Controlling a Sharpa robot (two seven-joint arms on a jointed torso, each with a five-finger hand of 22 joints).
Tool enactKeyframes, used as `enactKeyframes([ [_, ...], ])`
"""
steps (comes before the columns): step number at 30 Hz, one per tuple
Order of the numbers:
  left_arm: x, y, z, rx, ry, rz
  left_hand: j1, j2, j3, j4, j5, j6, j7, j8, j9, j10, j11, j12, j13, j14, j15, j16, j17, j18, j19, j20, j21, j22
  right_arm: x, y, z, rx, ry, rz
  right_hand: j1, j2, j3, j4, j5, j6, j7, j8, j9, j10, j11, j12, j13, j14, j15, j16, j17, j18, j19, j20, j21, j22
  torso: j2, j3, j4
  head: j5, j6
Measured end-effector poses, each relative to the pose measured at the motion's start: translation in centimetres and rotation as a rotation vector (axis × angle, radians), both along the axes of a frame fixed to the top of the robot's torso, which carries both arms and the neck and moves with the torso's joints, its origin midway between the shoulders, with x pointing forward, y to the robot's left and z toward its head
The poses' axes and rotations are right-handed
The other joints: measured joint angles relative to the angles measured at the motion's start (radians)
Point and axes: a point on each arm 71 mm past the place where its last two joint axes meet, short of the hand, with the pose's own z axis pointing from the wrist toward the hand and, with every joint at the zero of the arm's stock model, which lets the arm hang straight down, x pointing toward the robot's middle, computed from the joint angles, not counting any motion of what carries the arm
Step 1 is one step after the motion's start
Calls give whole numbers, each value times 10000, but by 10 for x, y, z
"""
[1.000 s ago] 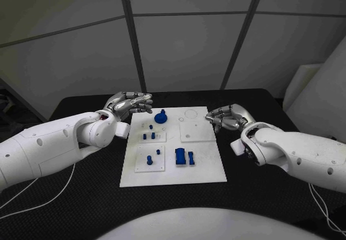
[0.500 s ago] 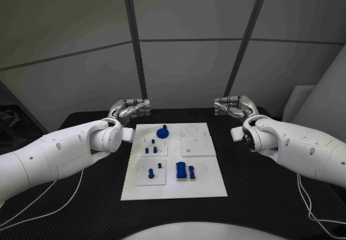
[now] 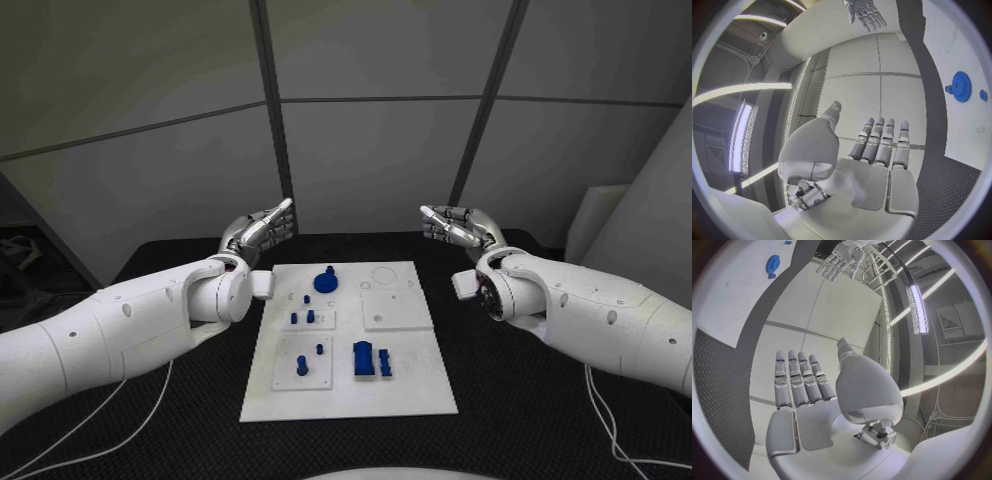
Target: Assemble the parts on the task board
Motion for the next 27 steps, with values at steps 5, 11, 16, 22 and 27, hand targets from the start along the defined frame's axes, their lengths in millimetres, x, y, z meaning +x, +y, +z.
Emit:
enactKeyframes([
  [5,-15,-25,9,-93,-95,-343,-1860,75,-252,-17,-456,-1246,-477,-84,-101,-1268,-378,-83,-98,-1159,-435,-80,-94,-625,-825,-410,-92,-720,-17,11,7,462,-58,126,-2151,-36,119,-314,-256,-1318,-233,-110,-385,-1480,-317,-79,-92,-1478,-456,-110,-363,-268,-1297,-341,-79,-484,219,59,267,-157,505],
  [11,-39,-55,24,24,-366,-459,-3501,104,-744,-27,-807,-2336,-811,-118,-129,-2393,-805,-126,-131,-2175,-819,-135,-132,-633,-1544,-775,-128,-1355,-46,24,18,1241,-131,-67,-4050,-51,176,-592,-723,-2476,-785,-115,-558,-2800,-813,-118,-131,-2778,-679,-116,-525,-468,-2436,-649,-124,-912,489,134,594,-305,982],
  [16,-49,-63,31,284,-622,-210,-4659,118,-1038,-32,-914,-3111,-923,-154,-144,-3183,-960,-126,-143,-2900,-953,-135,-143,-1325,-2048,-1037,-128,-1804,-61,28,25,1645,-195,-492,-5392,-55,196,-953,-1062,-3298,-1015,-115,-619,-3726,-993,-118,-143,-3704,-752,-154,-577,-476,-3232,-990,-124,-1212,616,167,744,-353,1123],
  [22,-51,-63,35,557,-838,129,-5685,125,-1147,-23,-954,-3797,-980,-154,-155,-3877,-1032,-126,-149,-3536,-1016,-135,-144,-1325,-2559,-1494,-128,-2202,-67,26,28,1806,-256,-1014,-6586,-59,215,-1346,-1173,-4026,-1120,-153,-638,-4545,-1087,-118,-147,-4518,-784,-154,-597,-1029,-3952,-1455,-124,-1480,661,178,795,-359,1137],
  [27,-51,-62,35,673,-916,274,-6388,127,-1176,-32,-954,-4269,-995,-154,-155,-4360,-1059,-126,-149,-3979,-1034,-135,-143,-1325,-2837,-1834,-128,-2474,-67,24,28,1828,-289,-1255,-7406,-59,198,-1443,-1221,-4527,-1159,-153,-648,-5110,-1109,-155,-146,-5078,-802,-153,-600,-1200,-4460,-1614,-124,-1932,670,180,807,-359,1139],
])
